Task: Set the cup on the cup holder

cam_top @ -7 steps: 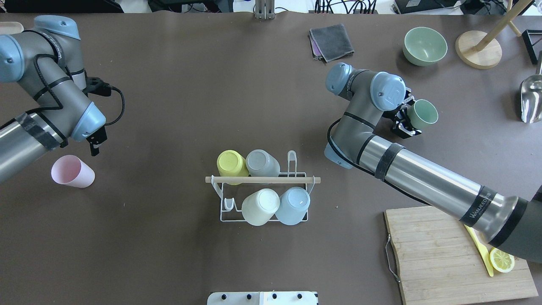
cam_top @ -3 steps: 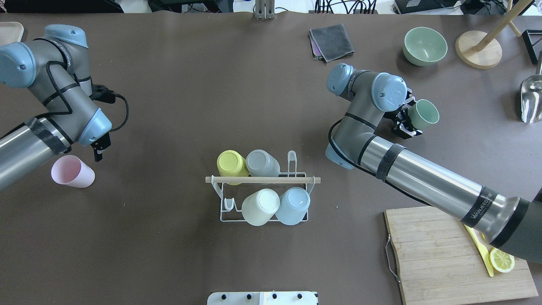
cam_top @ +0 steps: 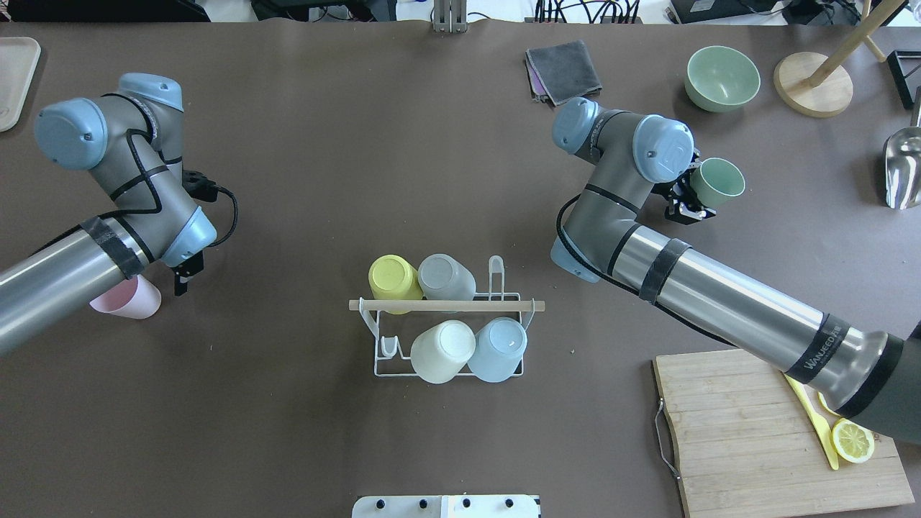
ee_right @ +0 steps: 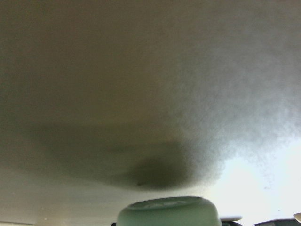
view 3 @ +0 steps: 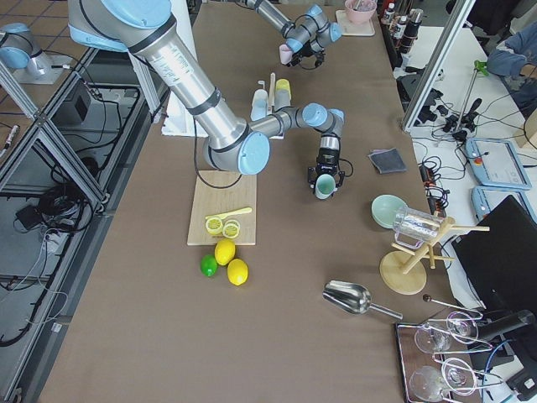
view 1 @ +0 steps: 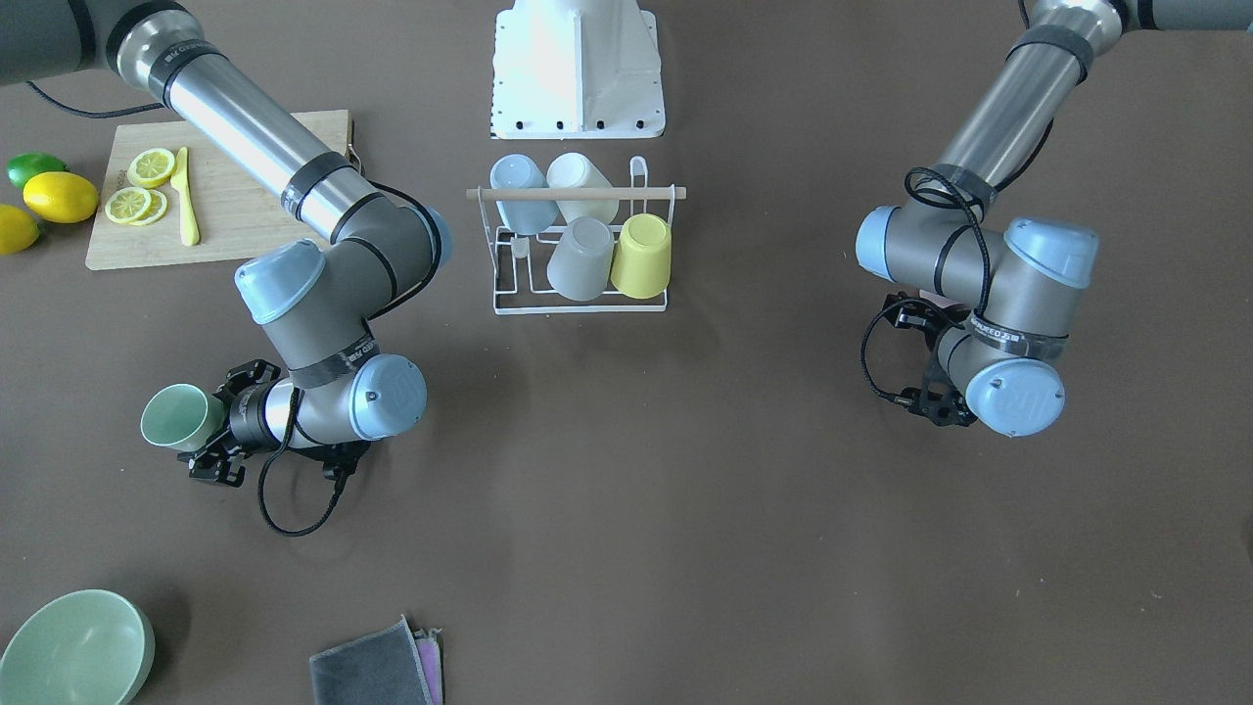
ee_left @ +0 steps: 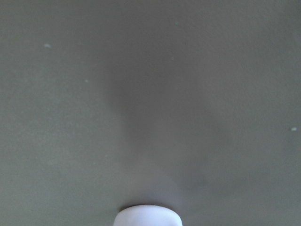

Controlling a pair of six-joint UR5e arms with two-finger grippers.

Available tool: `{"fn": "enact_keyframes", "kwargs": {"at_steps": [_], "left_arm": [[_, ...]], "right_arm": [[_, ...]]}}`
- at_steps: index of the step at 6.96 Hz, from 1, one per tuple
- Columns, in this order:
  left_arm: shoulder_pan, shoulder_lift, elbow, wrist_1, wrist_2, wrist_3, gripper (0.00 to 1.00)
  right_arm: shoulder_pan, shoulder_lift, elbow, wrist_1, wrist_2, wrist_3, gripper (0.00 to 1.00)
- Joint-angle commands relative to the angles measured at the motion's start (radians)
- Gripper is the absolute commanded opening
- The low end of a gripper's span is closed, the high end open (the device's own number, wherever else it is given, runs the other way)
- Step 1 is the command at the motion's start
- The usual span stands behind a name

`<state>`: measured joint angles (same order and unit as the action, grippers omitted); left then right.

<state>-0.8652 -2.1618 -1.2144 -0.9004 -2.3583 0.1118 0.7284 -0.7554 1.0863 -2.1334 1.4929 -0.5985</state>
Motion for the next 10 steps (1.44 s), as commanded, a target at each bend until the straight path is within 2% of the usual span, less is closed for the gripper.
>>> {"fn": "enact_keyframes", "kwargs": {"at_steps": [1, 2, 4, 5, 6, 8, 10], "left_arm": [[0.008, 0.000, 0.013, 0.043, 0.033, 0.069, 0.98], [0.006, -0.001, 0.013, 0.070, 0.036, 0.098, 0.98], [0.006, -0.003, 0.018, 0.098, 0.044, 0.127, 0.98], [0.008, -0.004, 0.027, 0.098, 0.045, 0.127, 0.98], [0.011, -0.004, 0.029, 0.098, 0.047, 0.127, 0.98], [0.015, -0.007, 0.030, 0.100, 0.045, 0.127, 0.98], [0.017, -0.007, 0.027, 0.120, 0.047, 0.127, 0.96]], "right_arm": [[0.061, -0.004, 0.094, -0.005, 0.027, -0.021, 0.00], [0.086, -0.024, 0.148, 0.006, 0.085, 0.039, 0.00], [0.127, -0.147, 0.376, -0.005, 0.122, 0.085, 0.00], [0.161, -0.172, 0.427, -0.032, 0.200, 0.085, 0.00], [0.176, -0.174, 0.447, -0.040, 0.208, 0.083, 0.00], [0.223, -0.298, 0.629, -0.040, 0.230, 0.072, 0.00], [0.232, -0.300, 0.661, -0.192, 0.271, 0.095, 0.00]]}}
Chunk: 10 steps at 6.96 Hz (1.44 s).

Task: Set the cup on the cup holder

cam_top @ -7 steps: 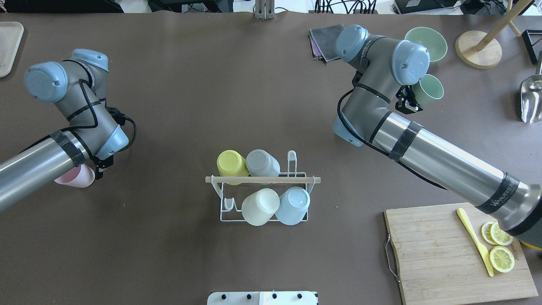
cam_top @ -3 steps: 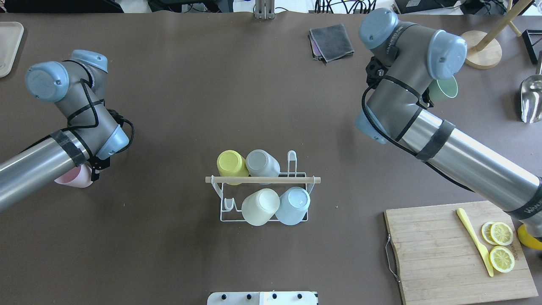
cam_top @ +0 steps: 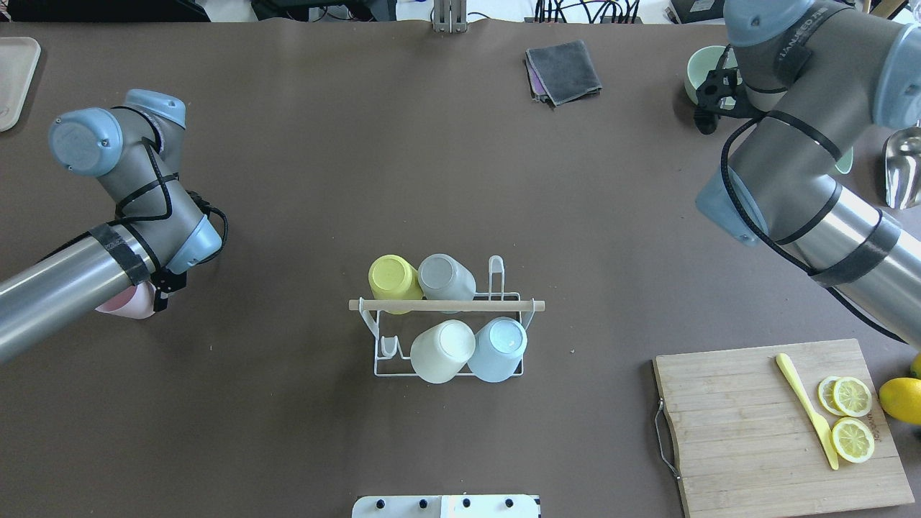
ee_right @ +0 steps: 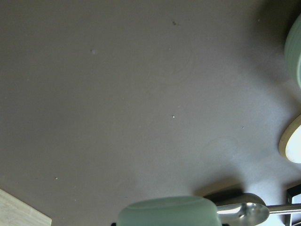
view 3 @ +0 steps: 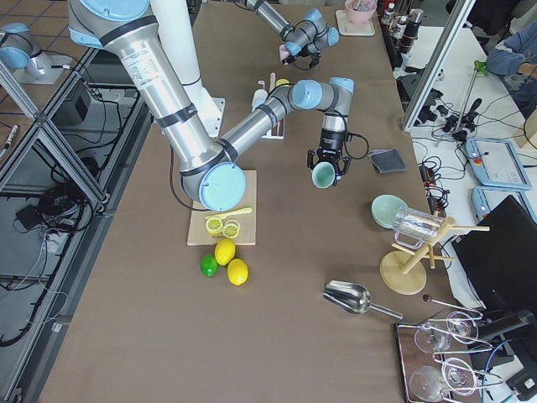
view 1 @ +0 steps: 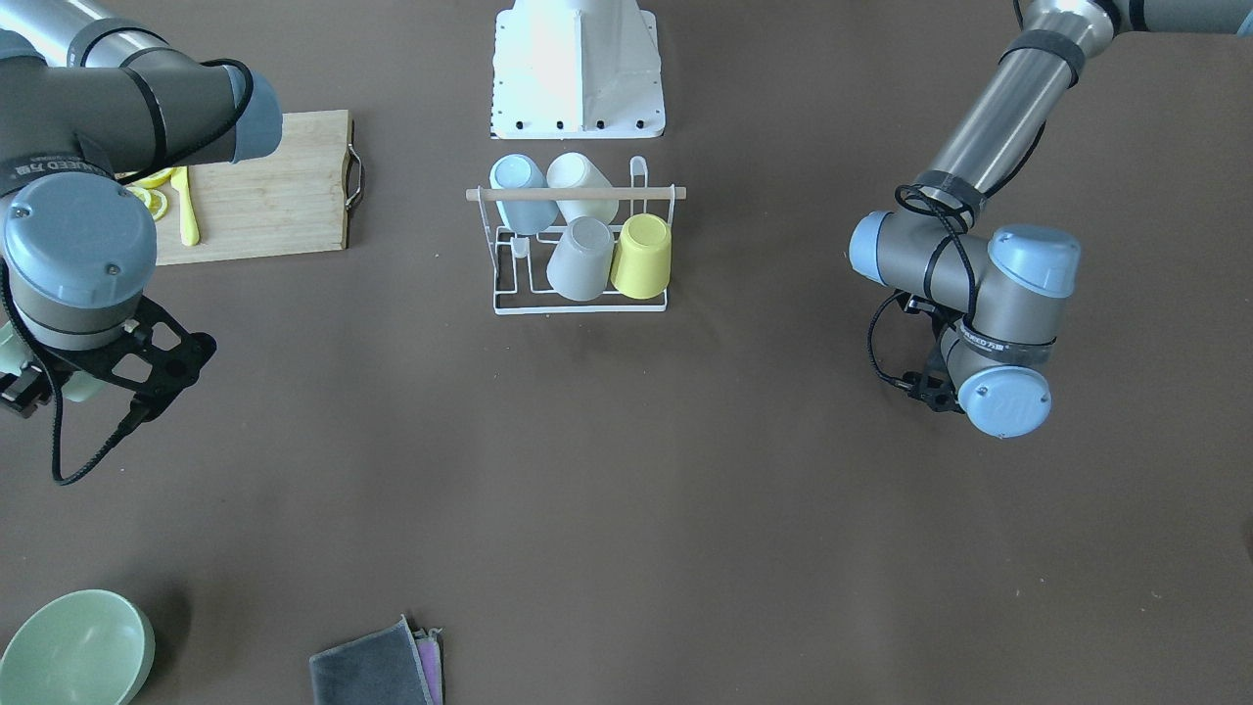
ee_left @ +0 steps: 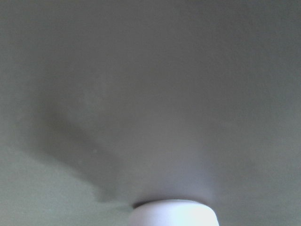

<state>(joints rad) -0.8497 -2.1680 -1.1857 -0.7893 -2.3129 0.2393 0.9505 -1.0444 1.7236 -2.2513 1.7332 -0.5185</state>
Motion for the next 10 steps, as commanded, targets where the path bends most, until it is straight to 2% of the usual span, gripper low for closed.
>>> {"fn": "enact_keyframes", "kwargs": {"at_steps": [1, 2, 3, 4, 6, 7, 8, 9, 10], "left_arm": [[0.003, -0.003, -0.009, 0.040, 0.000, 0.000, 0.79], [0.006, -0.003, -0.021, 0.060, 0.000, 0.000, 0.45], [0.006, -0.003, -0.028, 0.073, 0.000, 0.000, 0.20], [0.005, 0.000, -0.055, 0.103, 0.001, 0.000, 0.02], [-0.002, -0.003, -0.147, 0.183, 0.056, 0.002, 0.00], [-0.006, -0.003, -0.194, 0.197, 0.073, 0.012, 0.00], [-0.032, -0.001, -0.251, 0.199, 0.084, 0.002, 0.00], [-0.093, 0.010, -0.328, 0.196, 0.124, 0.008, 0.00], [-0.100, 0.005, -0.388, 0.188, 0.128, -0.014, 0.00]], "right_arm": [[0.037, -0.012, -0.005, -0.080, 0.067, 0.020, 0.00], [0.056, -0.026, -0.021, -0.058, 0.145, -0.003, 0.00], [0.060, -0.023, -0.065, -0.018, 0.199, -0.009, 0.00], [0.059, -0.011, -0.038, 0.018, 0.189, 0.006, 0.00], [0.045, -0.031, -0.017, 0.105, 0.226, -0.005, 0.00], [0.045, -0.052, -0.015, 0.131, 0.314, 0.002, 0.00], [0.050, -0.058, -0.013, 0.224, 0.378, 0.003, 0.00], [0.062, -0.066, -0.010, 0.295, 0.488, 0.008, 0.00], [0.073, -0.081, -0.007, 0.358, 0.637, 0.029, 0.00]]}}
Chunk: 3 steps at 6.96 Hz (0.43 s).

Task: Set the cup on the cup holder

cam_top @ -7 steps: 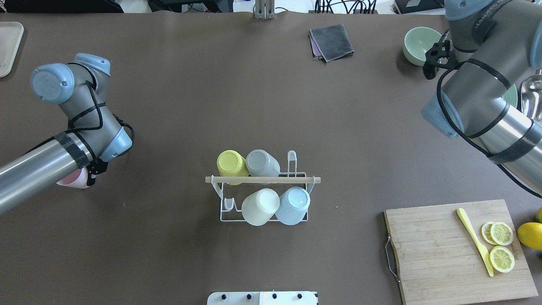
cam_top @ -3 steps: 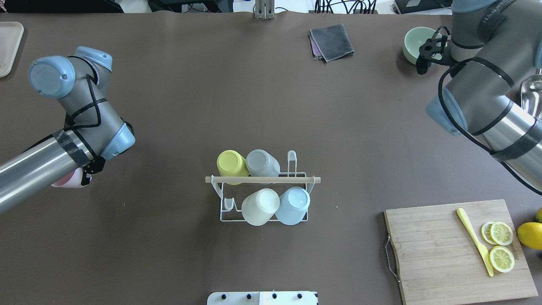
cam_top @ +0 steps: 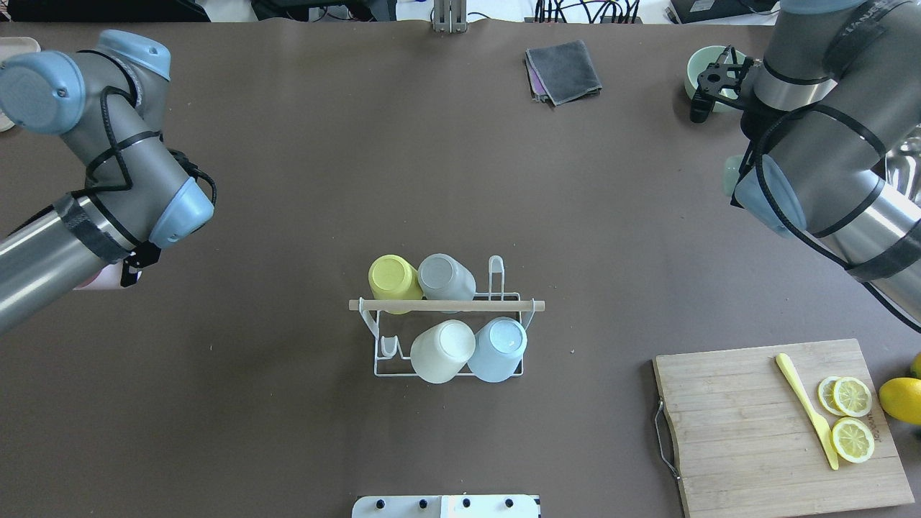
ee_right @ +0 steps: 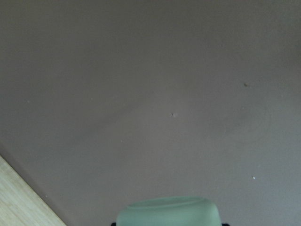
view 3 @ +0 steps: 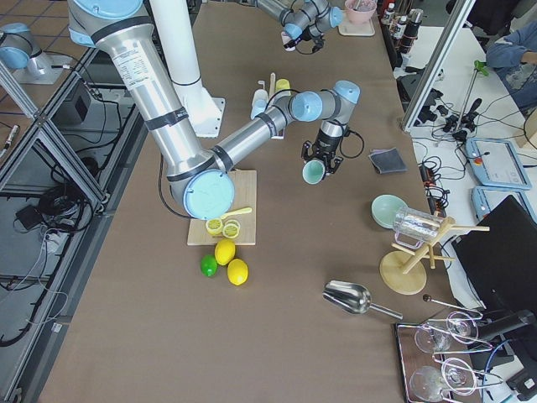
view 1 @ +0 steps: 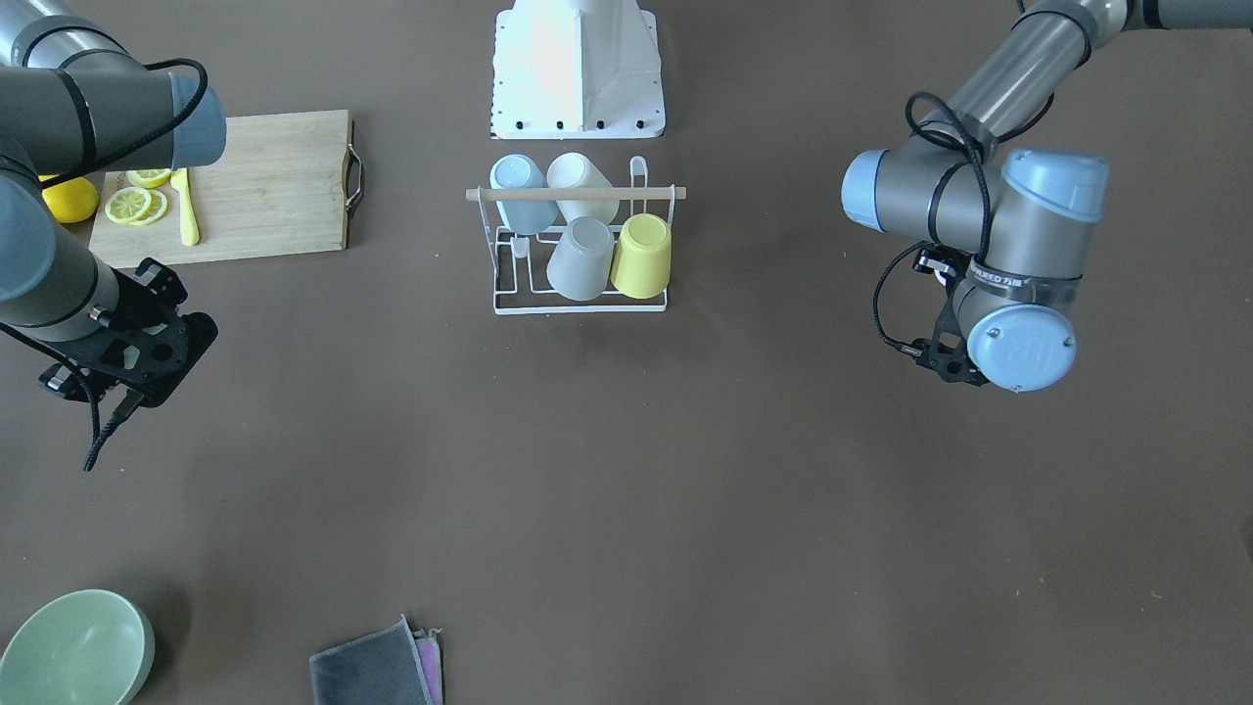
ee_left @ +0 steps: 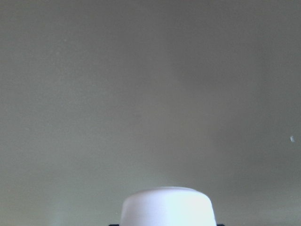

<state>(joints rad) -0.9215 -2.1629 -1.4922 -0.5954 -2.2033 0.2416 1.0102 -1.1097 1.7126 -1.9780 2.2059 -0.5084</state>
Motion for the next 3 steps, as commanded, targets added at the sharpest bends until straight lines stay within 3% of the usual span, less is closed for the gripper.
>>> {"fn": "enact_keyframes", "kwargs": {"at_steps": [1, 2, 3], "left_arm": [[-0.026, -0.006, -0.100, -0.077, 0.026, -0.128, 0.00], [-0.028, 0.001, -0.112, -0.193, 0.075, -0.216, 0.00], [-0.023, 0.002, -0.182, -0.222, 0.190, -0.234, 0.00]], "right_arm": [[0.030, -0.035, 0.012, 0.223, 0.232, 0.071, 0.00], [0.031, -0.059, 0.022, 0.402, 0.260, 0.185, 0.00], [0.028, -0.080, 0.022, 0.633, 0.268, 0.355, 0.00]]}}
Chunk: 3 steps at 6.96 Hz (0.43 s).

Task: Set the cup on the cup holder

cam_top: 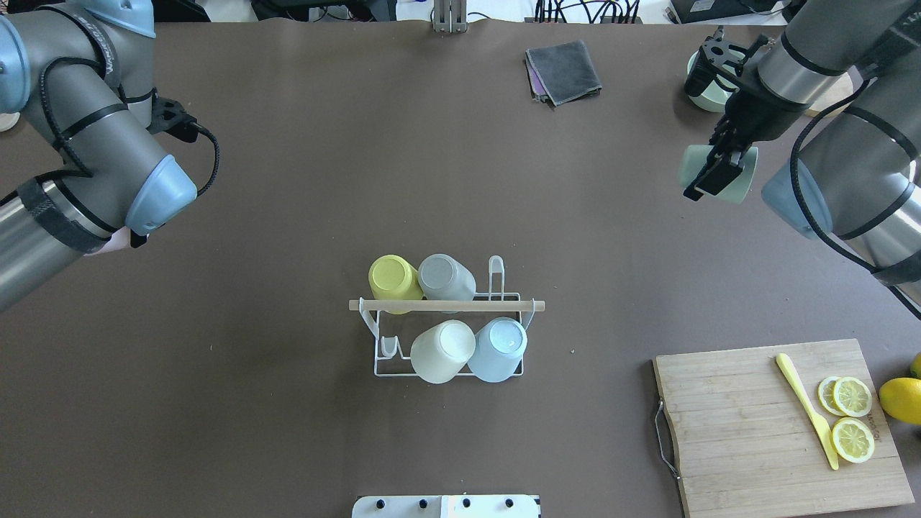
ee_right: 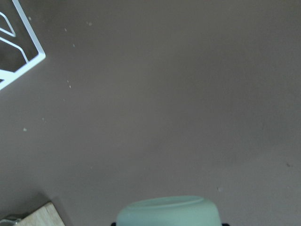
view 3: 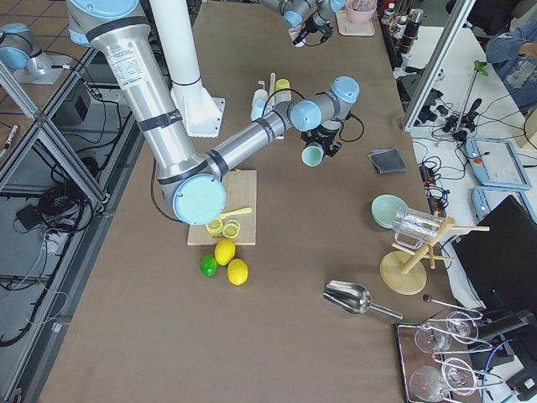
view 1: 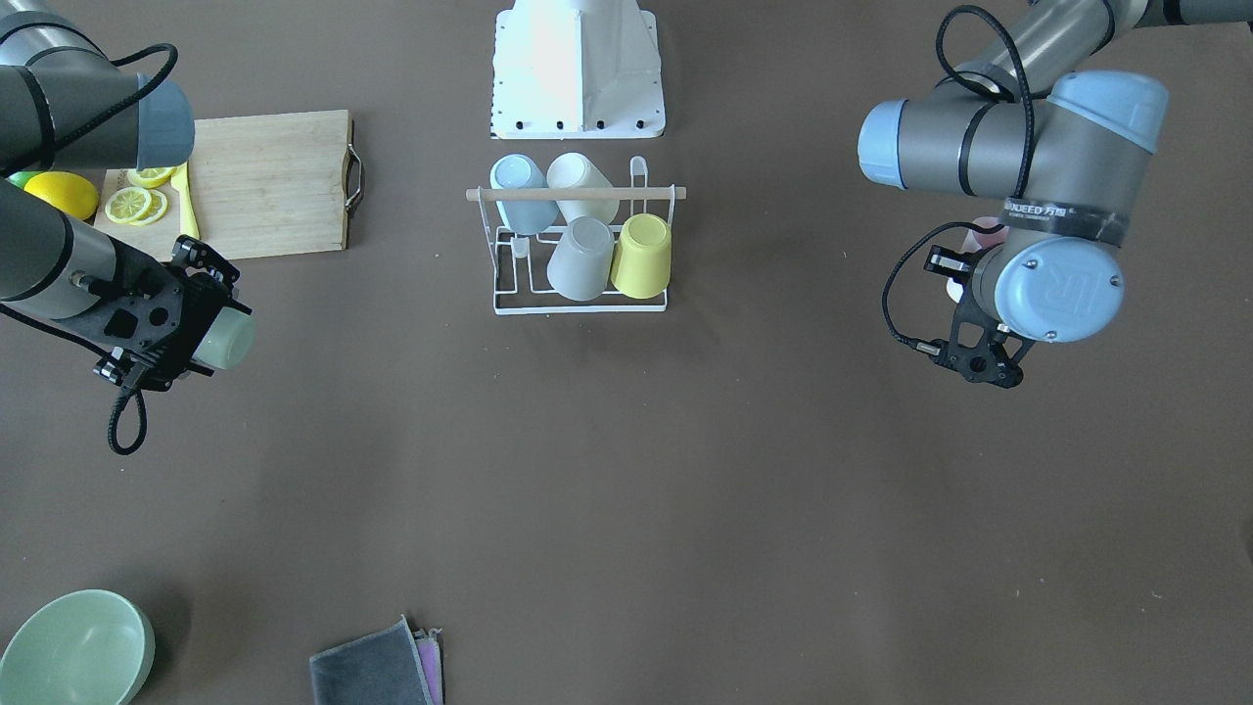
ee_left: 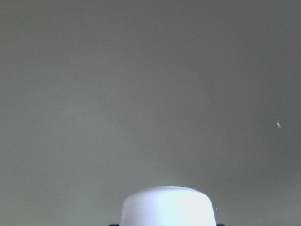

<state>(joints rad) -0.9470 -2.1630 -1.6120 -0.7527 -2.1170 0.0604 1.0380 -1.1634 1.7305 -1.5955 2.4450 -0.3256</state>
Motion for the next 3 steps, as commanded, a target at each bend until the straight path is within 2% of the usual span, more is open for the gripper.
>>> {"fn": "enact_keyframes", "kwargs": {"at_steps": [1, 3], "left_arm": [[0.010, 0.002, -0.133, -0.100, 0.255, -0.069, 0.00], [0.008, 0.075, -0.185, -0.347, 0.287, -0.127, 0.00]], "right_arm": [[-0.003, -0.035, 0.000, 0.490, 0.052, 0.344, 0.00], [-0.004, -0.035, -0.005, 0.856, 0.039, 0.591, 0.00]]}}
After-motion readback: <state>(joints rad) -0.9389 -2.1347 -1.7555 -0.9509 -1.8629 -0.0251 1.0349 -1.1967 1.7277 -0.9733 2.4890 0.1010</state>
